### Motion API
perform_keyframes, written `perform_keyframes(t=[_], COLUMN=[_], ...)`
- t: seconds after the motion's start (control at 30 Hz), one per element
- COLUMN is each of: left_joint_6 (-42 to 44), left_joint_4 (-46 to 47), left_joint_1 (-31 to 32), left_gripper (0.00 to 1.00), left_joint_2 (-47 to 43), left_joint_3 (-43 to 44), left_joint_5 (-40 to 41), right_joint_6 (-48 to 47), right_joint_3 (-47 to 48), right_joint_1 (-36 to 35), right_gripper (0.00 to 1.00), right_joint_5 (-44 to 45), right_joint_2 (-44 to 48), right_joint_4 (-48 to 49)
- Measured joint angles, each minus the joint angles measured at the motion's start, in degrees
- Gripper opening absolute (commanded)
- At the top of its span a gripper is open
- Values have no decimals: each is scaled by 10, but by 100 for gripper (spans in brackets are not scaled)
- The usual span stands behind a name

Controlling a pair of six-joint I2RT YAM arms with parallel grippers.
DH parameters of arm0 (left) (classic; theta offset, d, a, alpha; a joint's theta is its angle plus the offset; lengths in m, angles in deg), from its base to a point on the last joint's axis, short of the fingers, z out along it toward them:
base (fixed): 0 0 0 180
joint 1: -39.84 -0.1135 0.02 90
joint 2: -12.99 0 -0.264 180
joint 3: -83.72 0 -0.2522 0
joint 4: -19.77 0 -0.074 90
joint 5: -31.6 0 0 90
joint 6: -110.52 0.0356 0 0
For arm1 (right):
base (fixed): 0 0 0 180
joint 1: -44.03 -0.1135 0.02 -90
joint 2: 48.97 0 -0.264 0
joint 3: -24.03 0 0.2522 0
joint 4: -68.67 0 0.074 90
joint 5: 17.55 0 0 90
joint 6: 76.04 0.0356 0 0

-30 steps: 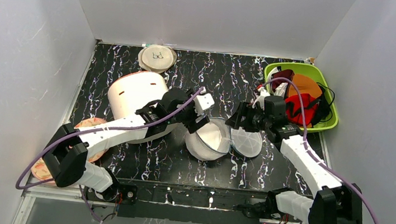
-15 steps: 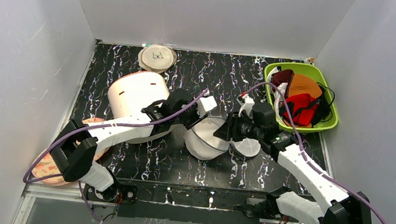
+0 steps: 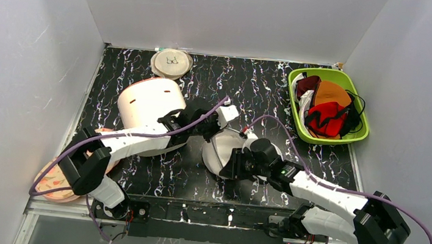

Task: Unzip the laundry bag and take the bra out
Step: Pick up the bra from the laundry bag.

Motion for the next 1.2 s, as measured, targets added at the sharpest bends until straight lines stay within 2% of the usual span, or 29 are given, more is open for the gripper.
perform_keyframes(t=[0.2, 0.43, 0.67, 0.93, 1.2], left_joint_6=[-1, 7, 8, 11, 7], left_joint_4=[43, 86, 125, 145, 155], left_joint_1=[7, 26, 32, 40, 42], left_gripper=[0, 0, 0, 0, 0], left_joint_2=[-31, -77, -102, -103, -103], left_joint_3=[-33, -72, -90, -106, -106], left_joint_5=[-9, 0, 23, 28, 22], right_joint_6=[4, -9, -42, -57, -65], right_joint_3=[3, 18, 76, 81, 82], right_joint_1=[-9, -10, -10, -10, -10], right_gripper=[29, 39, 43, 44, 46], right_joint_5=[43, 158, 244, 266, 266], right_joint_2=[-2, 70, 34, 30, -18], right_joint_4=[-8, -29, -84, -89, -81])
